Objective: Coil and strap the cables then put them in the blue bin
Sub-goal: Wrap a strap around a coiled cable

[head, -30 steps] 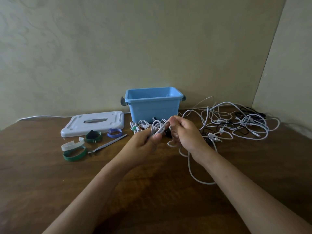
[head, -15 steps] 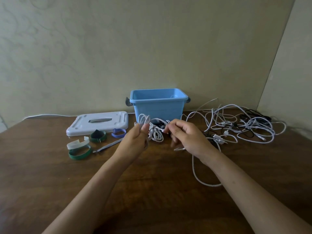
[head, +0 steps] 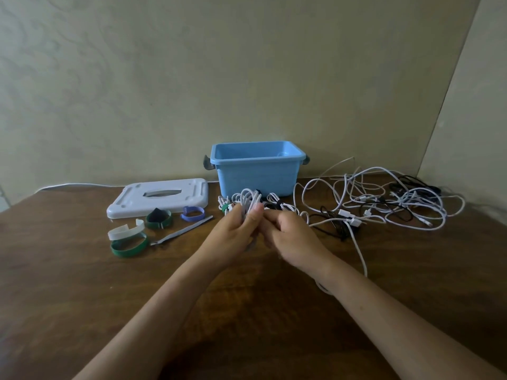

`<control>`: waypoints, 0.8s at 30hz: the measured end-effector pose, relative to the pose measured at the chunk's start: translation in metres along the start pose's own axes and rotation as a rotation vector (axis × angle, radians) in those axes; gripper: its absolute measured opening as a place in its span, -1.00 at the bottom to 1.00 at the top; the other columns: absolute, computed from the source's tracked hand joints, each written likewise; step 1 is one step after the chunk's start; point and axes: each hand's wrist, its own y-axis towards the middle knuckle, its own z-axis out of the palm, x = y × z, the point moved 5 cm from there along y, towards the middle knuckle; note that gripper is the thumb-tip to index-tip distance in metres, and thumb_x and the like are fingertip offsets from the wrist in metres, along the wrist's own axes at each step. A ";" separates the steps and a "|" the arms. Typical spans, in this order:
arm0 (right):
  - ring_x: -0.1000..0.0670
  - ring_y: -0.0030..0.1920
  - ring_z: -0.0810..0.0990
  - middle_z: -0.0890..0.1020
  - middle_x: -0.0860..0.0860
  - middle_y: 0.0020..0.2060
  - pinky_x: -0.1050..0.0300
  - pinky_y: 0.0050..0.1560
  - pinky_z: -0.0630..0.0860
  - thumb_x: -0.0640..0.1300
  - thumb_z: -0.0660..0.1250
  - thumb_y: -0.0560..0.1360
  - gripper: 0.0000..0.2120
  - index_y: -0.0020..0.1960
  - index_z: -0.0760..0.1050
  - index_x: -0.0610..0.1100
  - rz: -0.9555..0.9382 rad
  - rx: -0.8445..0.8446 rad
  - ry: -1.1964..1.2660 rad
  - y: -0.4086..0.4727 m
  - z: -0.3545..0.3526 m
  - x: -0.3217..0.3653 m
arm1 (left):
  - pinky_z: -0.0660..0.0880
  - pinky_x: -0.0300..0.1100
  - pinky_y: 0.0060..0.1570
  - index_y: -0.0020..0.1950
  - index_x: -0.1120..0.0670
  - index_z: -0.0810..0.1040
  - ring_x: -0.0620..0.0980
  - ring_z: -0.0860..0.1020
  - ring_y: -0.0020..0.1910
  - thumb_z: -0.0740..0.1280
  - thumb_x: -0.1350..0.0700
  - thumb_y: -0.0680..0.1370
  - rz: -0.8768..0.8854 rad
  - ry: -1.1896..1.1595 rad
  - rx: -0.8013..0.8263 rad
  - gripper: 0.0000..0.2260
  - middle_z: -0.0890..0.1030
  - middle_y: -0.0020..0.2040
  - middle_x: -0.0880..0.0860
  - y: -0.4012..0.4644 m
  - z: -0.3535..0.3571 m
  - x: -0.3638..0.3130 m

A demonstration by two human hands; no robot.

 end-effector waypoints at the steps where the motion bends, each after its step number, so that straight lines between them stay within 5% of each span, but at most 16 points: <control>1: 0.19 -0.47 0.48 0.54 0.20 -0.51 0.17 -0.31 0.39 0.10 0.20 0.67 -0.76 -0.10 0.56 0.11 0.005 0.019 -0.025 0.000 0.000 0.000 | 0.47 -0.08 -0.26 -0.06 0.18 0.45 -0.03 0.46 -0.35 0.13 -0.18 0.59 0.008 -0.008 -0.036 -0.59 0.48 -0.29 0.07 0.001 -0.003 0.002; 3: 0.07 -0.40 0.55 0.59 0.09 -0.43 0.00 -0.24 0.46 0.15 0.21 0.65 -0.73 -0.16 0.54 0.11 0.009 0.055 -0.140 -0.001 -0.001 0.001 | 0.48 -0.02 -0.25 -0.07 0.16 0.45 0.00 0.47 -0.33 0.11 -0.16 0.63 0.001 -0.032 -0.150 -0.61 0.48 -0.28 0.09 0.004 -0.014 0.006; 9: 0.01 -0.12 0.63 0.67 0.04 -0.17 -0.07 0.04 0.56 0.07 0.09 0.71 -0.73 -0.06 0.49 0.04 0.022 0.163 -0.423 -0.002 0.017 -0.003 | 0.43 -0.04 -0.24 -0.01 0.07 0.43 -0.08 0.43 -0.31 0.05 -0.16 0.66 0.024 0.024 -0.335 -0.65 0.46 -0.26 0.02 0.007 -0.028 0.012; 21: 0.02 -0.02 0.60 0.67 0.05 -0.11 -0.08 0.21 0.51 -0.04 0.12 0.71 -0.68 -0.06 0.59 -0.08 -0.113 0.152 -0.560 0.006 0.034 -0.011 | 0.51 -0.22 -0.27 0.01 0.13 0.50 -0.09 0.51 -0.33 0.09 0.01 0.69 0.063 -0.238 -0.269 -0.72 0.51 -0.32 0.02 0.001 -0.012 0.001; 24: 0.05 0.00 0.58 0.68 0.08 -0.15 -0.05 0.53 0.21 0.06 0.07 0.70 -0.59 -0.12 0.60 -0.06 -0.164 0.132 -0.657 0.010 0.030 -0.012 | 0.41 -0.22 -0.32 0.00 0.16 0.51 -0.08 0.39 -0.39 0.08 -0.01 0.69 0.048 -0.317 -0.203 -0.69 0.41 -0.38 -0.02 0.003 -0.015 0.003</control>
